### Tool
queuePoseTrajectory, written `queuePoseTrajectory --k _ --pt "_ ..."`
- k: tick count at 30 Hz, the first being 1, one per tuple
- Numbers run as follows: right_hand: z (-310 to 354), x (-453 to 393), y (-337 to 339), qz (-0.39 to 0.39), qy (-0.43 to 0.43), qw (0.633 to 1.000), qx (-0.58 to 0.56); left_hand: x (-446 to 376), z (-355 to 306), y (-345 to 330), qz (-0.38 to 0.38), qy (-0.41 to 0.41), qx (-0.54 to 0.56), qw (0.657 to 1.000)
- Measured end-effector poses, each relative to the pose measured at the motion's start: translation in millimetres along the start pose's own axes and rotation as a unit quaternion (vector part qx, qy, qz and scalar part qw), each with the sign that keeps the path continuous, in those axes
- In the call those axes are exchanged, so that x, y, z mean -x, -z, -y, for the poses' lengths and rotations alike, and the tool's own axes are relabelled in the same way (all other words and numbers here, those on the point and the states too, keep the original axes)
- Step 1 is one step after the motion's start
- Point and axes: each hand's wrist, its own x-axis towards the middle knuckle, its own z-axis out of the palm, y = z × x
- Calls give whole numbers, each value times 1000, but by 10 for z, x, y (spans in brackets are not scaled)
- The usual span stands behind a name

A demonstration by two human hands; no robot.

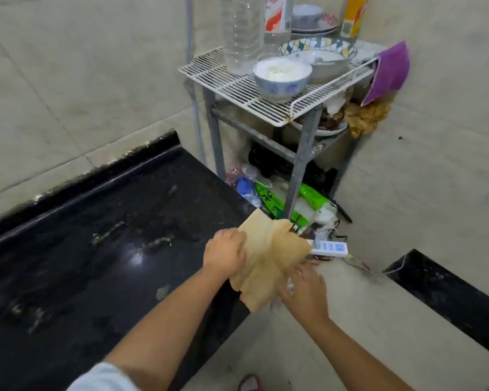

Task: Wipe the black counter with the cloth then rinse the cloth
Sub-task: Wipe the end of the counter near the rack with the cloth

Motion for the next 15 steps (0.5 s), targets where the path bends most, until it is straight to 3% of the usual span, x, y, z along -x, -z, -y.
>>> queuePoseTrajectory --k 4,7,11,15 --pt "-86 -178 -186 -5 9 999 -47 -373 115 -72 6 -25 14 1000" --pt "-210 -244 -261 -70 65 993 -72 -518 272 -227 -44 -60 4 997" --pt "-321 -366 -131 -42 71 986 -147 -535 299 -247 -78 -62 -17 995" --pt "-364 -599 171 58 75 973 -210 -576 273 -195 -87 -54 5 995"
